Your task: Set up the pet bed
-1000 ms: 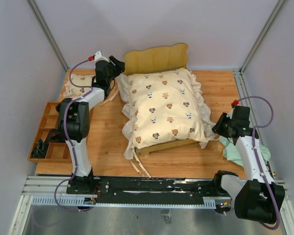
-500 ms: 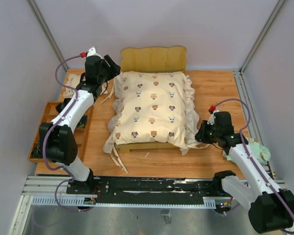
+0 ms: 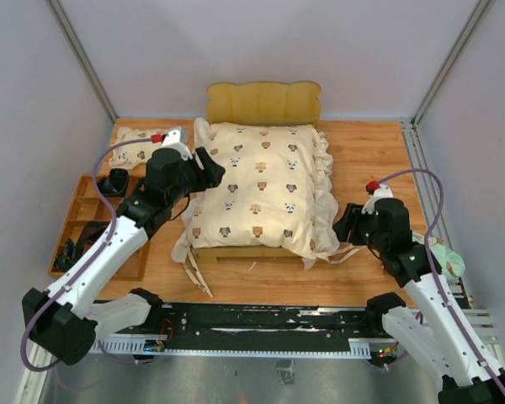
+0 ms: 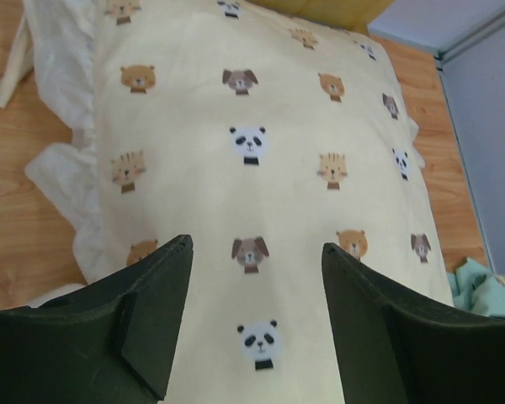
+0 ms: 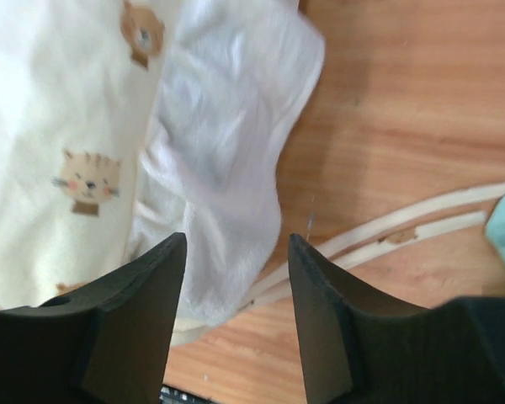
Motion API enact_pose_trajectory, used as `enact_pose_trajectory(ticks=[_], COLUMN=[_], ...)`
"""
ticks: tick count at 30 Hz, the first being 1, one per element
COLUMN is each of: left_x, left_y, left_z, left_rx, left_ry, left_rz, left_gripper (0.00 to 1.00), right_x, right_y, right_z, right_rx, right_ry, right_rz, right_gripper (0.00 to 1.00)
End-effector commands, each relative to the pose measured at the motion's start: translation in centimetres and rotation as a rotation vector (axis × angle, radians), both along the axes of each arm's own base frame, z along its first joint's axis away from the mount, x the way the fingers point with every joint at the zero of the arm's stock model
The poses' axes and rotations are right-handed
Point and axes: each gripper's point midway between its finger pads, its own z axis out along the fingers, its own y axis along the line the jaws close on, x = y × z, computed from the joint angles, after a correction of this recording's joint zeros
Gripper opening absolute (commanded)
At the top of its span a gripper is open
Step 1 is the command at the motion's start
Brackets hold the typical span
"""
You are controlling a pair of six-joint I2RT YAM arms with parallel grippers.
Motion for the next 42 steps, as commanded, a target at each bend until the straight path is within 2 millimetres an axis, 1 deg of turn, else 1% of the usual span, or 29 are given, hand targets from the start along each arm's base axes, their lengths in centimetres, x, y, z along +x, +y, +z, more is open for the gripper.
enact_pose_trajectory(ticks=[1, 2, 3, 5, 6, 8, 9, 10, 11, 12, 15, 16, 19, 21, 22, 23, 24, 25, 27, 31, 33, 36, 37, 39, 42], left_x=[-3.9, -4.7, -5.4, -6.7, -7.4, -8.3, -8.7, -9.2, -9.6, -10.1, -11.3, -11.6, -12.5, -13.3, -13.7, -14.1, -14.5, -14.8, -15.2, -15.1, -14.7, -14.3, -14.3, -14.3, -14.3], left_y=[-1.0, -1.2, -1.2, -1.2, -1.1, -0.5, -0.2, 0.0, 0.1, 0.0, -0.2, -0.3, -0.2, -0.5, -0.8, -1.0, -1.2, -1.3, -1.2, -0.9, -0.6, -0.6, -0.8, -1.1, -1.5], left_z=[-2.6, -3.0, -3.3, -3.5, -3.5, -3.3, -3.2, -3.2, -3.2, -3.3, -3.9, -4.1, -4.6, -4.8, -4.9, -5.1, -5.4, -5.5, -5.6, -5.1, -5.7, -6.7, -7.1, -7.6, -7.8], left_rx=[-0.016, -0.013, -0.016, -0.029, -0.033, -0.028, -0.032, -0.039, -0.05, -0.065, -0.092, -0.1, -0.106, -0.115, -0.126, -0.137, -0.148, -0.155, -0.157, -0.161, -0.144, -0.14, -0.146, -0.161, -0.171], left_ry=[0.075, 0.078, 0.083, 0.091, 0.09, 0.086, 0.084, 0.083, 0.081, 0.083, 0.096, 0.098, 0.091, 0.091, 0.095, 0.103, 0.115, 0.12, 0.11, 0.078, 0.08, 0.096, 0.106, 0.13, 0.142], left_rz=[-0.102, -0.126, -0.144, -0.168, -0.183, -0.175, -0.168, -0.167, -0.172, -0.182, -0.211, -0.222, -0.247, -0.281, -0.307, -0.327, -0.341, -0.352, -0.358, -0.342, -0.322, -0.308, -0.314, -0.314, -0.329], left_gripper=[0.69, 0.7, 0.7, 0.73, 0.77, 0.79, 0.79, 0.81, 0.85, 0.89, 0.91, 0.98, 0.99, 0.99, 0.99, 0.98, 0.98, 0.97, 0.95, 0.93, 0.93, 0.93, 0.92, 0.92, 0.9], right_x=[5.0, 6.2, 7.5, 10.5, 12.0, 15.1, 16.6, 18.0, 19.4, 20.7, 24.5, 25.8, 29.8, 31.8, 33.0, 33.6, 34.3, 35.2, 36.9, 38.9, 40.2, 42.0, 42.6, 43.2, 43.8], right_y=[-0.8, -0.8, -0.6, -0.2, -0.1, 0.4, 0.4, 0.4, 0.7, 1.1, 1.1, 1.3, 1.9, 2.5, 2.8, 3.3, 3.7, 4.0, 4.3, 5.0, 4.9, 4.2, 4.0, 3.7, 3.7], right_z=[8.2, 10.0, 11.3, 12.5, 13.2, 13.6, 13.5, 13.4, 13.4, 13.9, 13.3, 12.9, 12.0, 11.6, 10.6, 10.4, 10.6, 10.4, 10.7, 11.0, 10.9, 10.0, 9.1, 8.5, 6.8], right_rx=[0.02, 0.022, 0.012, -0.047, -0.081, -0.129, -0.136, -0.124, -0.102, -0.088, -0.122, -0.126, -0.107, -0.055, -0.023, 0.004, 0.022, 0.033, 0.04, 0.034, 0.008, -0.004, 0.004, 0.021, 0.073], right_ry=[-0.282, -0.328, -0.364, -0.397, -0.423, -0.45, -0.448, -0.446, -0.454, -0.474, -0.504, -0.514, -0.509, -0.503, -0.485, -0.485, -0.497, -0.5, -0.532, -0.62, -0.671, -0.691, -0.69, -0.718, -0.739], right_rz=[-0.121, -0.13, -0.13, -0.106, -0.088, -0.032, -0.015, 0.01, 0.047, 0.084, 0.143, 0.171, 0.258, 0.326, 0.355, 0.395, 0.427, 0.447, 0.473, 0.555, 0.568, 0.579, 0.588, 0.617, 0.675], right_gripper=[0.56, 0.57, 0.57, 0.58, 0.58, 0.59, 0.59, 0.63, 0.67, 0.68, 0.69, 0.69, 0.66, 0.66, 0.67, 0.68, 0.69, 0.69, 0.7, 0.7, 0.7, 0.71, 0.71, 0.71, 0.72])
